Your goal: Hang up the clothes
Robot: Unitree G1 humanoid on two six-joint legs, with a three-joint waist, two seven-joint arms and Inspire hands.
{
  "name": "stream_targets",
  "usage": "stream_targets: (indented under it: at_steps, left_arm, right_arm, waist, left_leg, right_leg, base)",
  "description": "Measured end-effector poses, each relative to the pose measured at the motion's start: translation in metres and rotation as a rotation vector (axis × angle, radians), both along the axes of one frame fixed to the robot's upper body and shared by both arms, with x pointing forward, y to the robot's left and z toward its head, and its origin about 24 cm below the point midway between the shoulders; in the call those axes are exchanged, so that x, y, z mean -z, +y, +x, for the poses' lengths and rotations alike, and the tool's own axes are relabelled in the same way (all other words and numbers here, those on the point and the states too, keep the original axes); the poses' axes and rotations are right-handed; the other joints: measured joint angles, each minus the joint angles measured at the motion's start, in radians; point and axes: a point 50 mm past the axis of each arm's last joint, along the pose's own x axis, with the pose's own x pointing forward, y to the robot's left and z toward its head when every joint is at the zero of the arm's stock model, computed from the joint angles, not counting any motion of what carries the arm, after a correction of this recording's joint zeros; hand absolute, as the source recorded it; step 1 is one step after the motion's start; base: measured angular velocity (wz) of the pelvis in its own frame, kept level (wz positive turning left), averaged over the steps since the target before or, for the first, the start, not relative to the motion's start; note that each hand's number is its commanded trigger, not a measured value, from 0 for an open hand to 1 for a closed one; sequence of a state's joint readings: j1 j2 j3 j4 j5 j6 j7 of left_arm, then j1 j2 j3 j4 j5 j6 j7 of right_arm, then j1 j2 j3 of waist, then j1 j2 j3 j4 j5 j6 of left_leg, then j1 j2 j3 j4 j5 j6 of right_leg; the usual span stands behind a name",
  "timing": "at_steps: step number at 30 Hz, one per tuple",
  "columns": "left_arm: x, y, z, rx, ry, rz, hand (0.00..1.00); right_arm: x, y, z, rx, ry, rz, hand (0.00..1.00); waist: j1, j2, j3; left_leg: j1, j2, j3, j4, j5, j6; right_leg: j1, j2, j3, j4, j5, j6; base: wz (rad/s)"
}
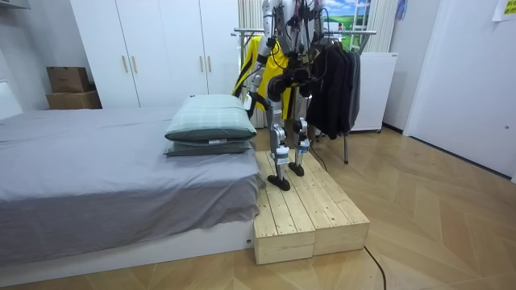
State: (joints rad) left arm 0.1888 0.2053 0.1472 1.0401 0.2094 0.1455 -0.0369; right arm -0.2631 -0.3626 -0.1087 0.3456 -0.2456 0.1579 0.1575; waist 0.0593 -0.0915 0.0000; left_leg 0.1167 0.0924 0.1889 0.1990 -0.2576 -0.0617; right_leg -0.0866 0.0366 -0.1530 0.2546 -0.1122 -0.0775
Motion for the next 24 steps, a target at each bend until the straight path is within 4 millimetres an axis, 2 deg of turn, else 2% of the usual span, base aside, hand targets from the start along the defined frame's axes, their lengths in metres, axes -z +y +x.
stream_targets:
  at_steps: [6,15,24]
  left_arm:
    - [0.000,0.001,0.000,-0.010,-0.002,-0.011,0.00]
    - [-0.001,0.000,0.003,-0.010,-0.015,-0.013,0.00]
    - [-0.001,-0.001,0.004,-0.008,-0.022,-0.016,0.00]
  right_arm:
    - [0.009,-0.006,0.000,0.000,0.035,0.089,1.00]
    - [0.016,-0.013,-0.003,0.016,0.073,0.121,1.00]
    - [0.038,-0.019,-0.011,0.040,0.164,0.141,1.00]
  waist:
    - [0.000,0.002,-0.0031]
    - [0.000,0.009,-0.0068]
    - [0.008,0.004,-0.0045]
  left_leg:
    - [0.013,-0.002,-0.008,0.001,0.000,0.000]
    - [0.014,-0.003,-0.029,0.006,0.001,0.002]
    - [0.012,-0.014,-0.028,0.004,0.007,0.009]
  right_leg:
    - [0.023,-0.001,-0.012,-0.009,-0.001,0.003]
    - [0.032,-0.003,-0.012,-0.010,-0.003,0.003]
    - [0.021,-0.017,-0.011,0.005,-0.005,0.007]
  base:
    - [0.07]
    - [0.05]
    - [0.00]
